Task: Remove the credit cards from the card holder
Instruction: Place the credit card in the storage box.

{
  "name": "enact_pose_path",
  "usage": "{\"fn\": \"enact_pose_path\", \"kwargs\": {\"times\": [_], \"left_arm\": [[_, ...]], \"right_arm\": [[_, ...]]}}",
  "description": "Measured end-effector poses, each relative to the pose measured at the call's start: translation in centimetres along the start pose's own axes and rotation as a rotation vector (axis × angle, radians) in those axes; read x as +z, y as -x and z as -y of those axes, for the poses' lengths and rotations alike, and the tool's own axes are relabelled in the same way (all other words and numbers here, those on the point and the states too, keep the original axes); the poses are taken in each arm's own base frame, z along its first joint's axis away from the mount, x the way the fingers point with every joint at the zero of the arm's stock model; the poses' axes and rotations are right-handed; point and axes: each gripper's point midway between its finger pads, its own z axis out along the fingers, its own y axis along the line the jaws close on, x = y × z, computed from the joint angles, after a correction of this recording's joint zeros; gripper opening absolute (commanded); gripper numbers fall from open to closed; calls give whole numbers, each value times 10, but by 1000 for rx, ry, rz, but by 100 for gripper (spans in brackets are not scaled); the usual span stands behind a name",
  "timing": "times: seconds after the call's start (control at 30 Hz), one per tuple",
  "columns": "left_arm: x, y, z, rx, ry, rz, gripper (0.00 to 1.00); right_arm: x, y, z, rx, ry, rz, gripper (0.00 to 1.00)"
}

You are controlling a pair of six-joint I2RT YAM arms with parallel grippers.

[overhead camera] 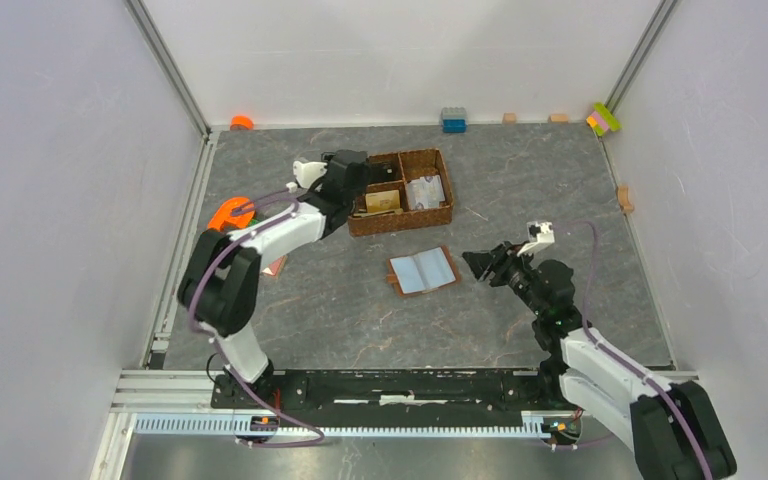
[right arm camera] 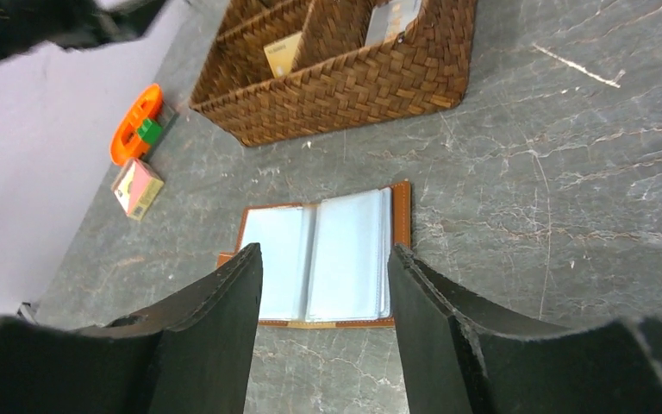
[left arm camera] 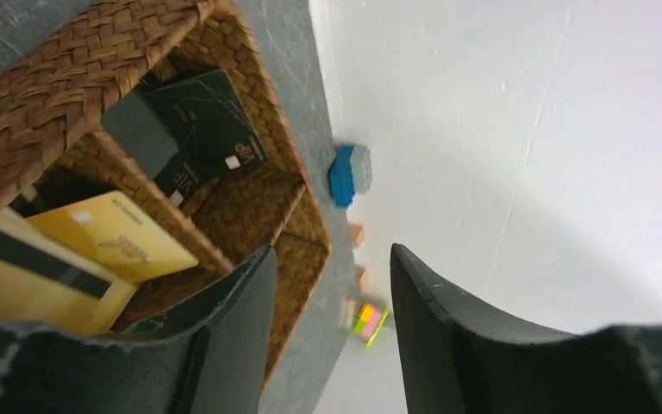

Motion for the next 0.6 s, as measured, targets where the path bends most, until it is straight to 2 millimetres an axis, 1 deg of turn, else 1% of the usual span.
{"fn": "enact_pose_path", "kwargs": {"times": [0.07, 0.17, 0.27, 0.33, 0.4, 0.47, 0.57, 0.6], "left_arm": [[-18, 3, 7, 54, -17, -36, 59], [-47, 6, 11, 147, -29, -106, 59], [-72, 3, 6, 227, -41, -199, 60], [-85, -1, -8, 297, -36, -267, 59], [-93, -6, -28, 380, -24, -334, 60], [-100, -12, -50, 453, -7, -397, 60], [-114, -27, -87, 533, 1, -524, 60], [-120, -33, -104, 564, 13, -587, 59]], "right_arm": [[7, -5, 1, -7, -7, -46, 61], [19, -11, 4, -16, -18, -120, 61], [28, -22, 9, -11, -23, -188, 61], [30, -34, 14, 1, -27, -237, 61], [32, -47, 20, 19, -37, -295, 61], [33, -57, 22, 35, -37, -341, 61], [34, -68, 25, 51, -36, -387, 61], [34, -71, 26, 55, -37, -399, 59]]}}
